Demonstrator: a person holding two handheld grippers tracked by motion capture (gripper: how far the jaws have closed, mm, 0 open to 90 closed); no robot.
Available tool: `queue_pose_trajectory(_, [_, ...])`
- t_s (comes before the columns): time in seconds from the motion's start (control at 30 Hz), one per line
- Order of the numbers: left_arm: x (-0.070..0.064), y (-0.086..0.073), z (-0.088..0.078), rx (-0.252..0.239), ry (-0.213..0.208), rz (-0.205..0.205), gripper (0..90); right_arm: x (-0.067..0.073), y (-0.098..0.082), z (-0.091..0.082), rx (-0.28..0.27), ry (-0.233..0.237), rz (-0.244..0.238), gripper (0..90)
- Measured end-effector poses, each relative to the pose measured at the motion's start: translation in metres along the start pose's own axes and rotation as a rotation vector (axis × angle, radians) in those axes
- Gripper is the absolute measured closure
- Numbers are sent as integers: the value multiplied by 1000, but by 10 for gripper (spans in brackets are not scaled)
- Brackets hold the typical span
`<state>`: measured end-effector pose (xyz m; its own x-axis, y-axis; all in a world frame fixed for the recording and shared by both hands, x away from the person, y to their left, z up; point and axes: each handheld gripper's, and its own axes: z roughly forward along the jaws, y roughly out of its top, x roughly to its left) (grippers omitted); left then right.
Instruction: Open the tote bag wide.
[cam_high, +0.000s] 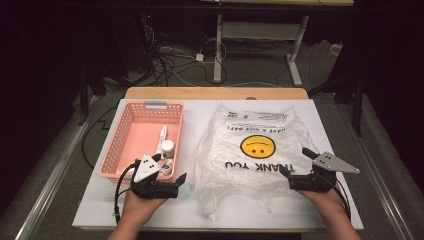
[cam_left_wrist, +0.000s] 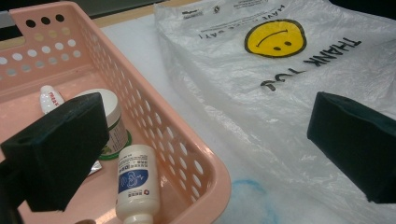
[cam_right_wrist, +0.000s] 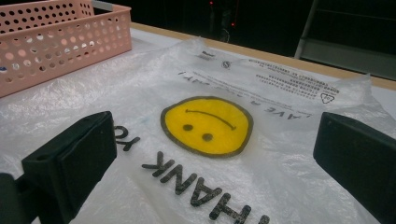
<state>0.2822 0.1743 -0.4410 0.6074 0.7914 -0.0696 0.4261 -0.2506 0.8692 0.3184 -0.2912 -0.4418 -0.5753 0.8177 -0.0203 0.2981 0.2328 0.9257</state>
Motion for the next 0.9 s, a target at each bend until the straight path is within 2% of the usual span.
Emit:
queue_pose_trajectory(0.3, [-3,3,1,-1,-18,-2,0,3,3,-2,-17,3,-10,0])
queue_pose_trajectory(0.37, [-2,4,2,-3,-31,-14,0,4,3,-2,-15,2,-10,0])
queue_pose_trajectory(0.63, [-4,5,2,-1,-36,-10,0,-2,5,-8,-9,-20,2,0])
queue_pose_trajectory(0.87, [-4,6,2,-4,-39,-15,0,-22,2,-17,32,-76,16,0])
queue_pose_trajectory(0.9, [-3,5,2,-3,-42,-18,0,-25,1,-19,40,-84,31,0])
